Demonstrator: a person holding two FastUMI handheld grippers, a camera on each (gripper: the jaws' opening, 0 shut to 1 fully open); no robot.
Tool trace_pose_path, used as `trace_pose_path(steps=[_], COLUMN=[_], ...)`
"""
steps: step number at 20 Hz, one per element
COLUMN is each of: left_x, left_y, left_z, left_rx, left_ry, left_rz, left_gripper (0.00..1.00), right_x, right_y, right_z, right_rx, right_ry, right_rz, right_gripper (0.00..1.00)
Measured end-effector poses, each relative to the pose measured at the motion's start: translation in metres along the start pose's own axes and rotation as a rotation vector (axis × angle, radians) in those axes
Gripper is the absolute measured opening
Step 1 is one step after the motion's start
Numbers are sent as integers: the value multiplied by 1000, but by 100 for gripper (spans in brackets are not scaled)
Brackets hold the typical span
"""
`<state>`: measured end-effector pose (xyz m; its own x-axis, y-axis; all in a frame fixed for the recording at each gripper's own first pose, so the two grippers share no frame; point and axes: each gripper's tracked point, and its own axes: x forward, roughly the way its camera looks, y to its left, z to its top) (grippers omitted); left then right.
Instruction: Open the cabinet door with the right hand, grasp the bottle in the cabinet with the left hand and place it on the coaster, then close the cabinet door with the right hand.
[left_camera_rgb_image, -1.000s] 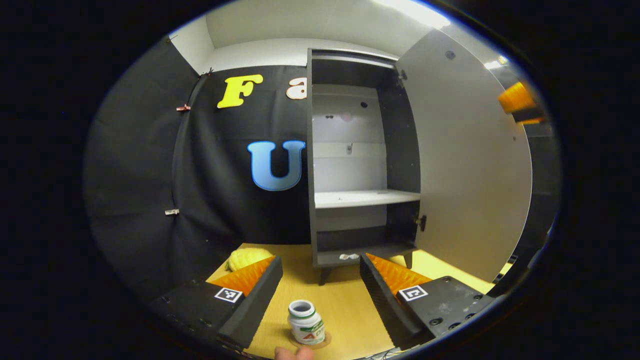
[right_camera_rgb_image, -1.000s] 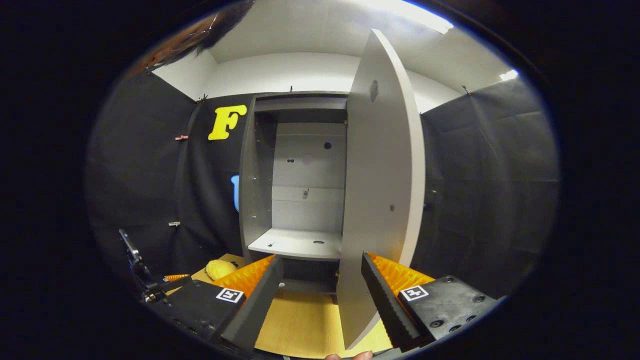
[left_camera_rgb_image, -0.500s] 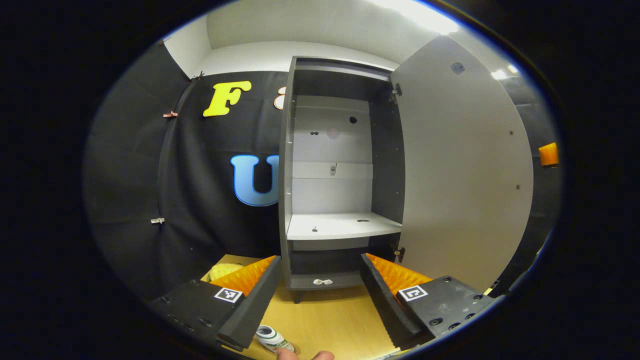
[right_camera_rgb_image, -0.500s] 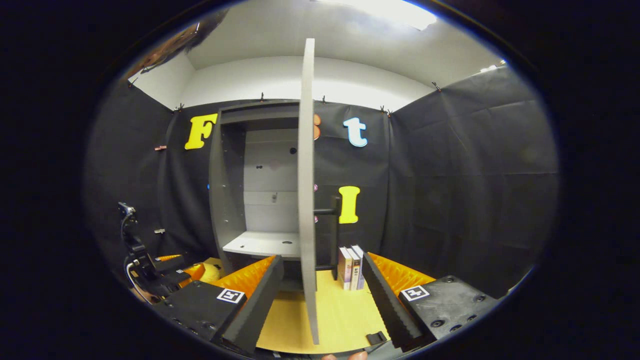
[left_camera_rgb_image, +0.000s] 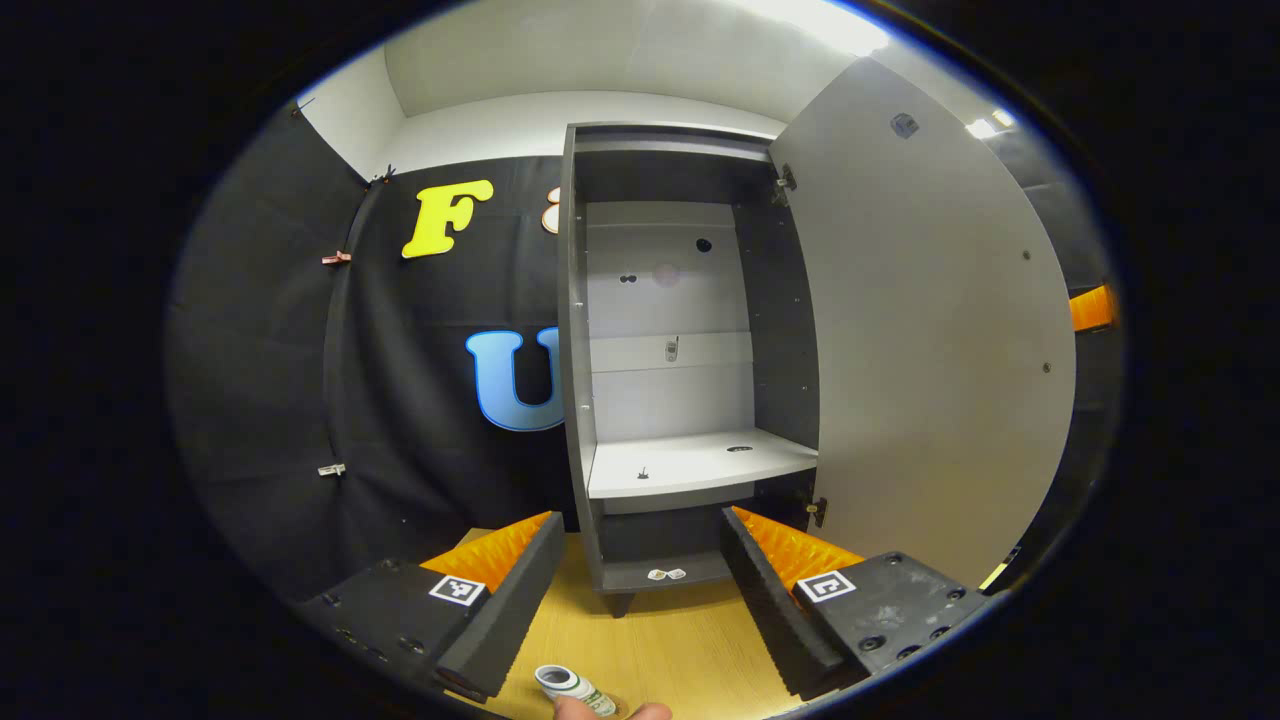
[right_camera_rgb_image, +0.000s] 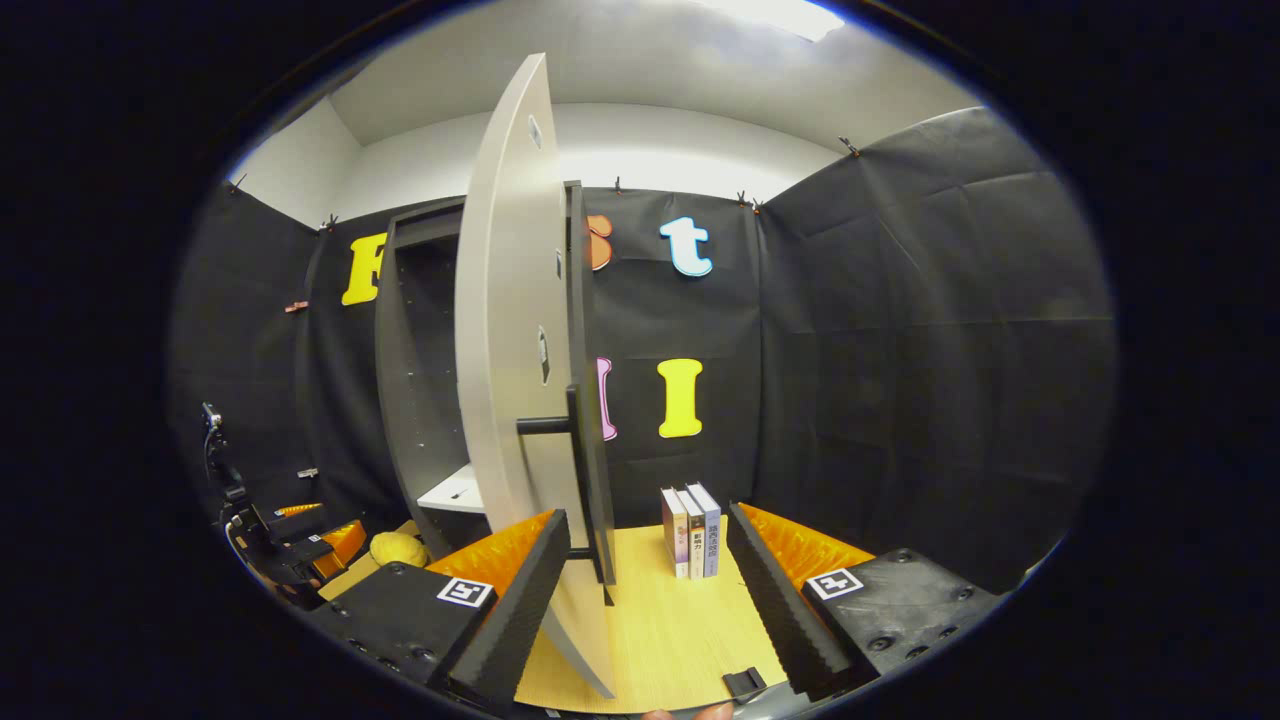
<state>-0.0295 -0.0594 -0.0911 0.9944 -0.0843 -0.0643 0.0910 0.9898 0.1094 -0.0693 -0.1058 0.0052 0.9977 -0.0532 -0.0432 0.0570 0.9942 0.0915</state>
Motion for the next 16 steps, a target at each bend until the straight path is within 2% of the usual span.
trace_pose_path(steps=[1,2,3,5,7,8,10,11,16], left_x=[-2,-4,-6,-10,-14,-16,-21,-23,-34], left_y=[2,5,9,16,26,31,41,45,64], left_z=[-2,-3,-6,-8,-7,-6,-7,-7,-16], left_rx=[-1,-5,-9,-18,-24,-25,-25,-28,-53], left_ry=[1,2,5,7,2,0,-3,-3,46], left_rz=[0,3,6,18,34,42,63,75,113], left_gripper=[98,97,97,98,98,98,98,98,98], right_x=[0,-1,-4,-7,-7,-7,-8,-7,-4], right_y=[1,7,13,18,32,40,59,69,112], right_z=[2,2,2,1,0,-1,-3,-4,-7], right_rx=[-5,6,14,0,-1,1,-2,-5,-11], right_ry=[-3,-1,-4,-16,-13,-8,-1,1,0], right_rz=[-2,11,11,9,18,28,56,73,115], right_gripper=[100,95,100,94,95,100,100,95,95])
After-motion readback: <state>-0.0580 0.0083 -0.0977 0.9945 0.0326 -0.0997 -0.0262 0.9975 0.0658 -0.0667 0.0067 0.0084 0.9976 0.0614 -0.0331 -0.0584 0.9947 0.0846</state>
